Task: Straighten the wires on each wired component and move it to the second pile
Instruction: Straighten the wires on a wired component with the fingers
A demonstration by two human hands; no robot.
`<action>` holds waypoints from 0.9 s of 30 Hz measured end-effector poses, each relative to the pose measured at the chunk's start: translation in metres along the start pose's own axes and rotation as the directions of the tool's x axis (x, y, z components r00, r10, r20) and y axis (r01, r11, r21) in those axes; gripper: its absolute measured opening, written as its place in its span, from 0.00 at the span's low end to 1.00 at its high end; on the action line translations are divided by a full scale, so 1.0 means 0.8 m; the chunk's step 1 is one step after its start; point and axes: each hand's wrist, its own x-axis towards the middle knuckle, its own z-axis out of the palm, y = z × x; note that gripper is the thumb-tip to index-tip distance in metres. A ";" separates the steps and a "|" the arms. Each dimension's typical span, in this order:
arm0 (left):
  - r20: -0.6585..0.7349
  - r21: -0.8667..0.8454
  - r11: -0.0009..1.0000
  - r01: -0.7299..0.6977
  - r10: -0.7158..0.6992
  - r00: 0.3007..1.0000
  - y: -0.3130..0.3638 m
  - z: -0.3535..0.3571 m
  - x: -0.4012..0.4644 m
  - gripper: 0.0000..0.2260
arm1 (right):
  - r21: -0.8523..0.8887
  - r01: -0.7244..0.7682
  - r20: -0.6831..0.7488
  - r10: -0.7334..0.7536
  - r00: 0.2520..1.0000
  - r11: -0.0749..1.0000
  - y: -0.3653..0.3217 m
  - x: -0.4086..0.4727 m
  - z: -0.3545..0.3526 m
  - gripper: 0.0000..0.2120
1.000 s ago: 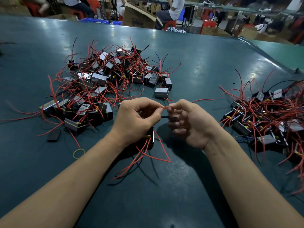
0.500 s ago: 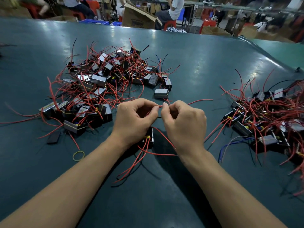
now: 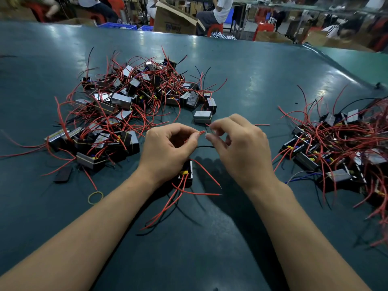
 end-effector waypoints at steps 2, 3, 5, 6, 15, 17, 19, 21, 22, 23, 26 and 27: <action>0.012 0.000 1.000 -0.006 0.006 1.000 0.000 -0.001 0.000 0.03 | 0.000 0.001 -0.023 -0.001 1.000 1.000 0.000 0.001 0.000 0.06; 0.017 0.002 1.000 -0.007 0.007 1.000 -0.001 -0.001 -0.001 0.03 | 0.007 0.010 -0.021 -0.010 1.000 1.000 0.001 0.001 0.000 0.06; 0.033 0.008 1.000 -0.007 0.007 0.999 -0.002 -0.001 0.000 0.03 | 0.036 0.035 0.045 -0.036 0.998 0.999 0.005 0.002 -0.002 0.07; 0.041 0.010 1.000 -0.007 0.007 0.999 -0.002 -0.001 0.000 0.03 | 0.054 0.043 0.090 -0.048 0.995 0.998 0.008 0.002 -0.003 0.08; 0.098 0.006 0.994 -0.111 0.110 0.989 0.005 -0.003 -0.004 0.05 | 0.545 -0.637 0.361 0.533 0.765 0.545 -0.008 0.008 0.009 0.16; 0.083 0.028 0.992 -0.126 0.124 0.989 0.006 -0.003 -0.005 0.05 | 0.614 -0.768 0.556 0.590 0.585 0.183 -0.012 0.011 0.010 0.17; 0.071 0.048 0.991 -0.122 0.119 0.990 0.005 -0.002 -0.004 0.05 | 0.574 -0.727 0.453 0.594 0.665 0.376 -0.013 0.008 0.013 0.16; 0.060 0.054 0.993 -0.103 0.100 0.993 0.004 -0.002 -0.003 0.04 | 0.262 -0.485 0.152 0.460 0.875 0.834 -0.010 0.000 0.018 0.15; 0.057 0.057 0.994 -0.095 0.092 0.994 0.003 -0.002 -0.003 0.04 | 0.101 -0.358 0.049 0.355 0.934 0.928 -0.010 -0.004 0.020 0.15; 0.053 0.057 0.994 -0.088 0.085 0.995 0.002 -0.002 -0.003 0.04 | 0.013 -0.267 -0.002 0.268 0.964 0.963 -0.012 -0.006 0.021 0.15; 0.028 0.037 0.997 -0.063 0.062 0.998 0.001 -0.001 -0.001 0.03 | -0.029 -0.130 -0.006 0.130 0.992 0.991 -0.010 -0.006 0.019 0.16; 0.020 0.026 0.998 -0.053 0.052 0.998 0.001 -0.001 0.000 0.03 | -0.018 -0.087 0.008 0.088 0.996 0.996 -0.008 -0.006 0.017 0.16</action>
